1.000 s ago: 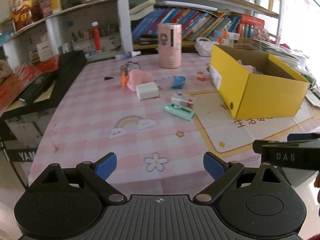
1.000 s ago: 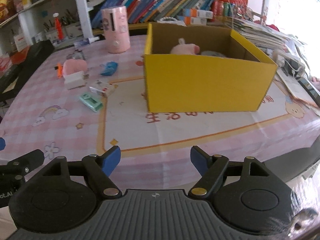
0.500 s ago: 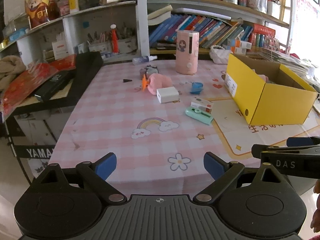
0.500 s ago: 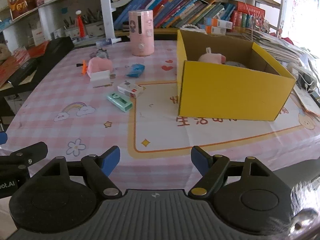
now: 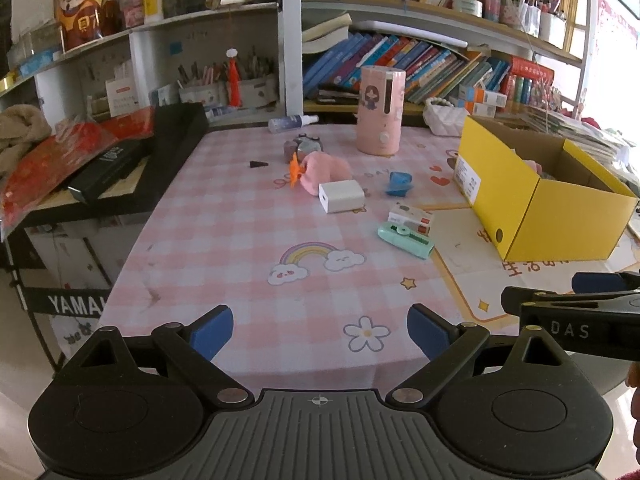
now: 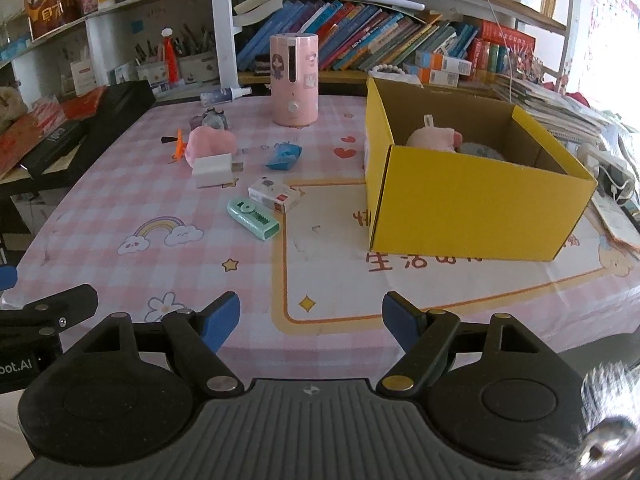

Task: Organize objects
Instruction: 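Grasp the mint-green stapler with the right tool while the left tool approaches the white charger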

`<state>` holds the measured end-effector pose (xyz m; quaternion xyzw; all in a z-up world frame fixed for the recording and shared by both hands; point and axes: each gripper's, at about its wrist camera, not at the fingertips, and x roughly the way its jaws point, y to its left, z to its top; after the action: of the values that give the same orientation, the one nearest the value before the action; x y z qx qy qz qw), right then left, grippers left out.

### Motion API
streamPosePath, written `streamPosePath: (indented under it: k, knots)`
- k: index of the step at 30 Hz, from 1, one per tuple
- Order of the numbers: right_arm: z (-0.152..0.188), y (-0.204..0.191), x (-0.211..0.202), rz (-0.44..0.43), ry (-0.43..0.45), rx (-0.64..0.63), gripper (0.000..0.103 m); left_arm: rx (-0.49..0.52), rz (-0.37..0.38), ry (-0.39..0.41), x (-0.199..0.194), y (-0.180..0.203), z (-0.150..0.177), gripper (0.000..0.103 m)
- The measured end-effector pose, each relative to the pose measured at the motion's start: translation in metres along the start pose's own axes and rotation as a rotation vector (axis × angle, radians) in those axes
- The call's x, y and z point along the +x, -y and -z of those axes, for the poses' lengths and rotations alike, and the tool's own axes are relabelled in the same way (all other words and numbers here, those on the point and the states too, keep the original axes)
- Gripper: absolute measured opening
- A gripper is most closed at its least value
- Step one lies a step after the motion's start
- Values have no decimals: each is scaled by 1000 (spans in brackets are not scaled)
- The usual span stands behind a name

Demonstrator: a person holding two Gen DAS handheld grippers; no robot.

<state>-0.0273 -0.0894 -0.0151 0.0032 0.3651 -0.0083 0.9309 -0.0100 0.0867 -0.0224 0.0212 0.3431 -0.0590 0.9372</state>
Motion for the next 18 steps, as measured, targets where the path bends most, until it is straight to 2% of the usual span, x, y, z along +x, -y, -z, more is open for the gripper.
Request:
streamPosePath:
  k: [6, 18]
  knots:
    - [-11, -1, 17, -10, -5, -12, 76, 3, -14, 3, 13, -2, -9, 96]
    - [-58, -9, 65, -58, 11, -85, 76, -39, -59, 1, 57, -9, -44, 96]
